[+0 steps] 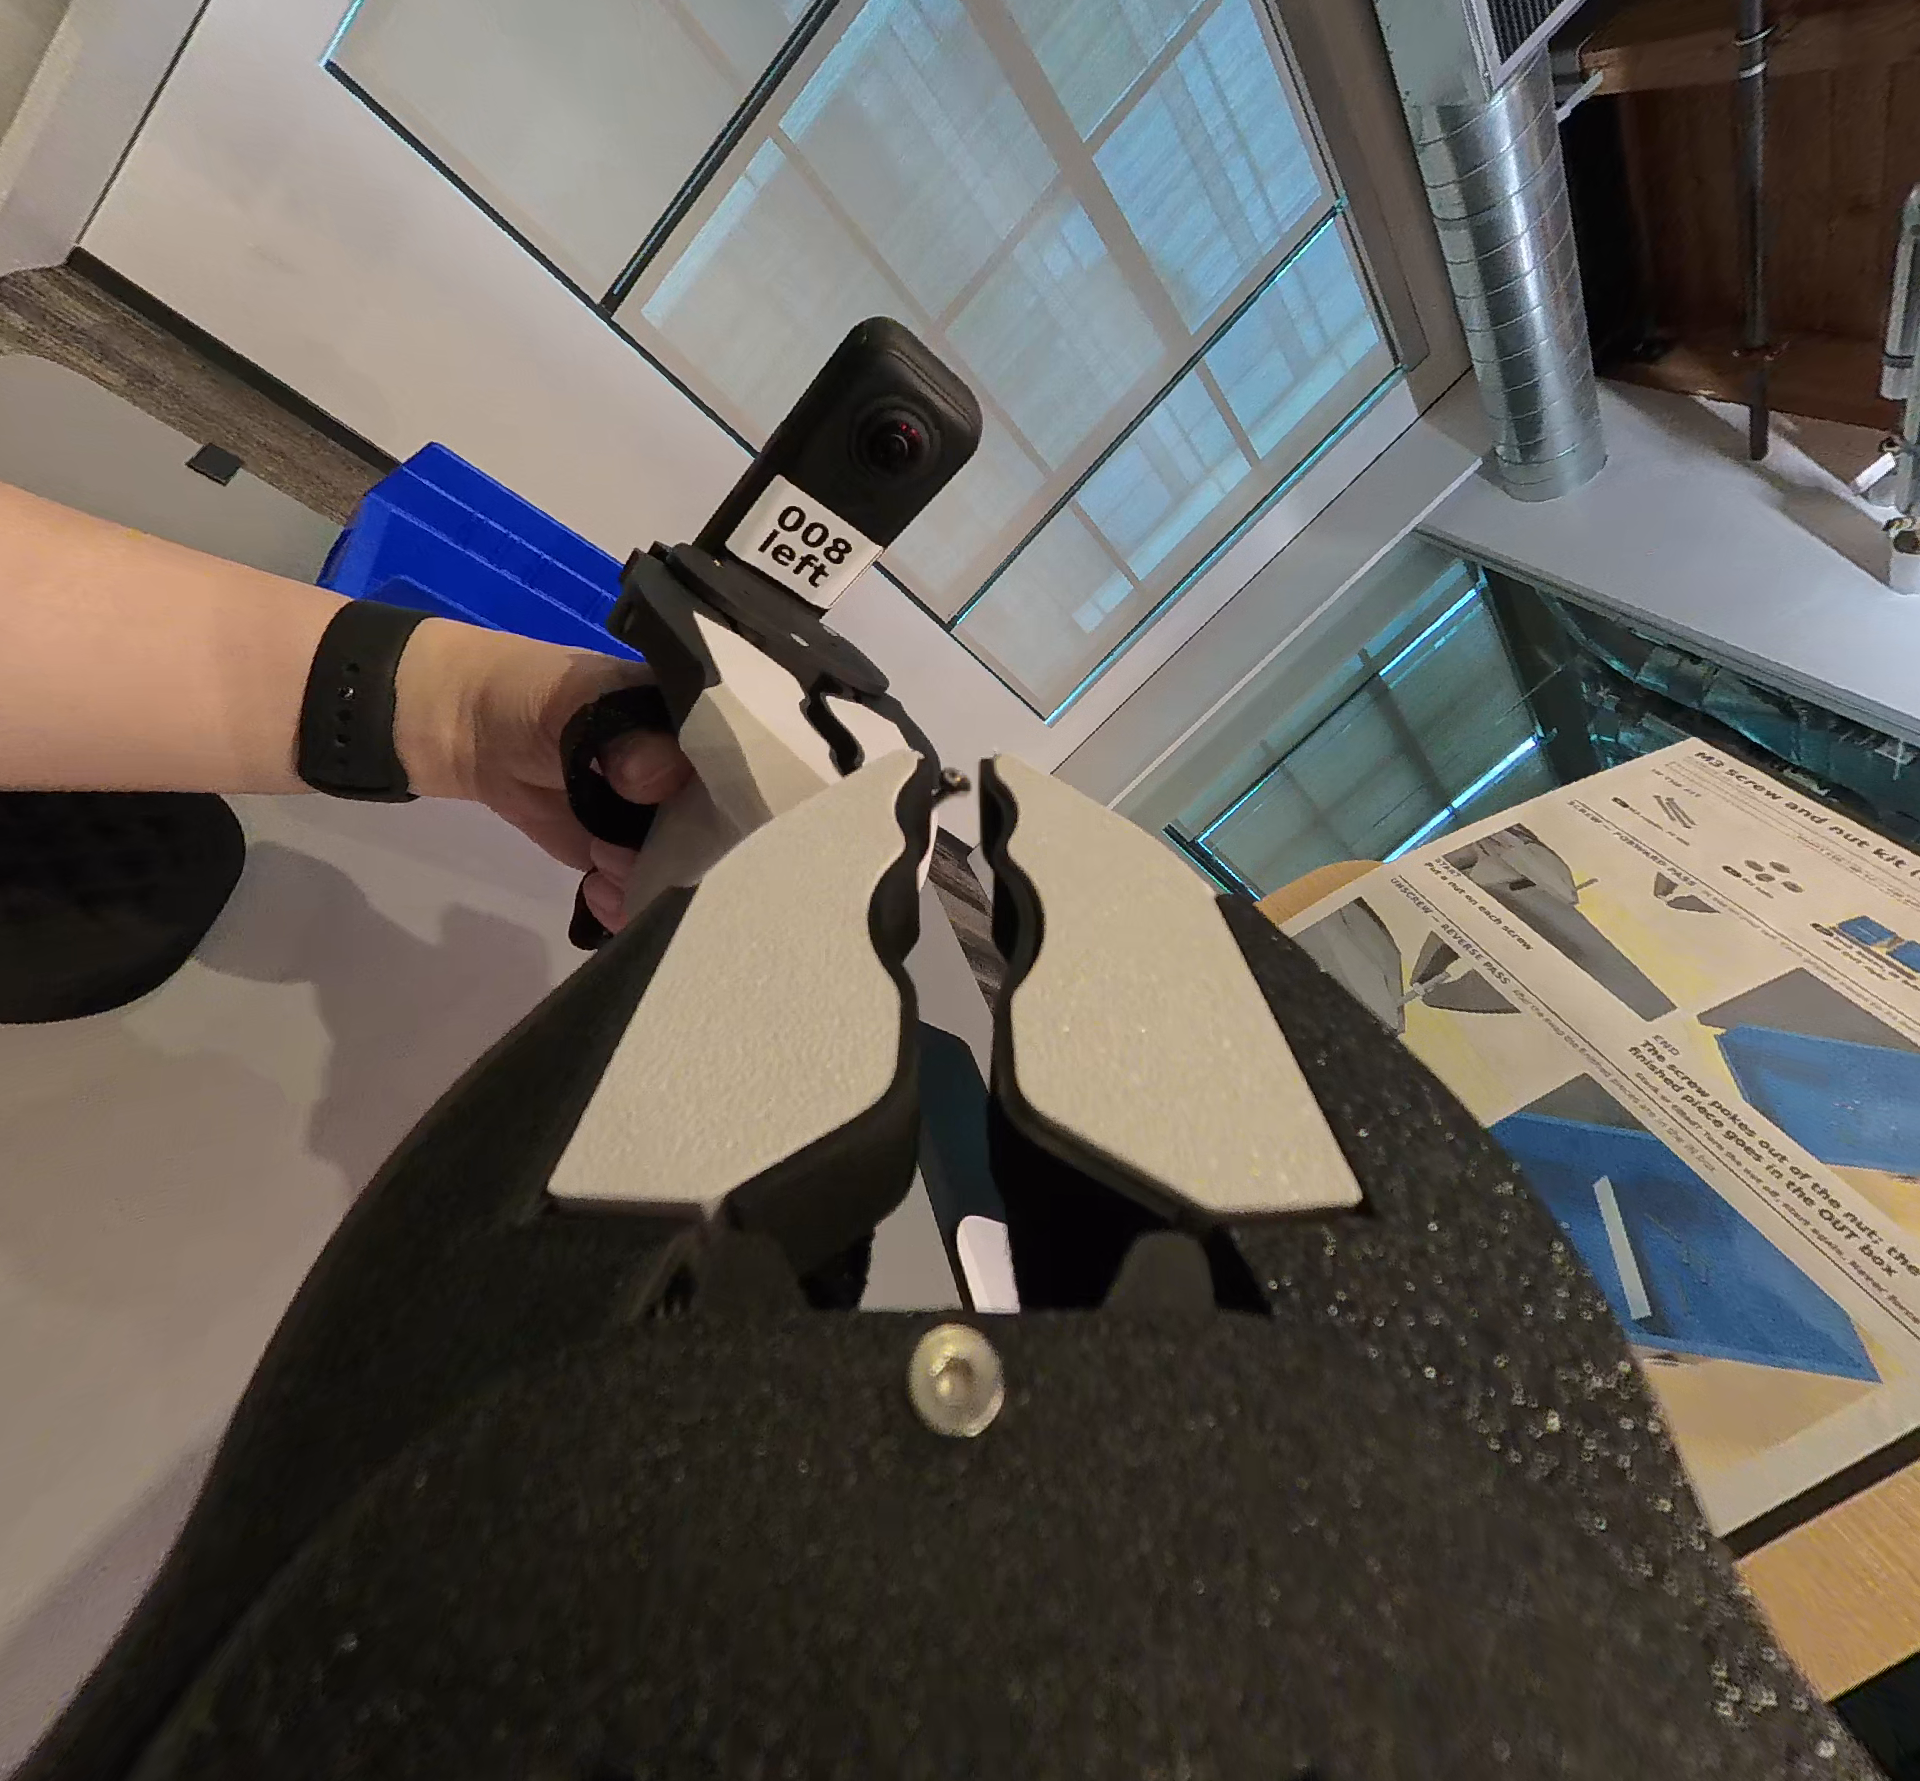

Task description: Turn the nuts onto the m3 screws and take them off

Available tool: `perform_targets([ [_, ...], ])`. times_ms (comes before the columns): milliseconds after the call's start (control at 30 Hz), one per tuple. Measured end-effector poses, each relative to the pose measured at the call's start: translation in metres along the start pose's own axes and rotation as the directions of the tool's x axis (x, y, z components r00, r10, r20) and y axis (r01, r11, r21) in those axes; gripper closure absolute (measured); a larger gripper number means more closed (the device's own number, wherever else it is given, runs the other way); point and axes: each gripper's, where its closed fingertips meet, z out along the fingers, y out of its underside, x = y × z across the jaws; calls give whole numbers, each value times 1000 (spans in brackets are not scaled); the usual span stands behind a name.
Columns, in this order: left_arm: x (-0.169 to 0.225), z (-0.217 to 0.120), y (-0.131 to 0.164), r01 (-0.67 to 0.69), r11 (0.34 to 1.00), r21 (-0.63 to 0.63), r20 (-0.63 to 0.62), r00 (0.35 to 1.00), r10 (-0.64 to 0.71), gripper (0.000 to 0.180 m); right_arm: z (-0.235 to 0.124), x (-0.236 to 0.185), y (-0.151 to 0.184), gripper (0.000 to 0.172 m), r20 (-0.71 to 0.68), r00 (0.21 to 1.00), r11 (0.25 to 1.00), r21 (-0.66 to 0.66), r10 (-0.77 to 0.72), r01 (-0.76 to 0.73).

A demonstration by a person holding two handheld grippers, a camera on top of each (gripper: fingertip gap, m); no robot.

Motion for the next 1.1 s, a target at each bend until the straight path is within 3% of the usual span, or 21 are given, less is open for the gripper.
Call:
perform_targets([
  [233, 0, -1, -2, 14, 1000, 15, -6, 1000, -13, 178, -1, 2, -1, 161, 7, 998, 998, 23, 62, -63],
  [467, -1, -3, -7, -2, 999, 40, 3, 1000, 2, 179, -3, 8, -13, 155, 137, 913, 902, 156, 384, -403],
  [1100, 1, -1, -7, -3, 999, 34, -3, 1000, 3, 178, 2, 1, -6, 166, 170, 897, 900, 93, 408, -427],
])
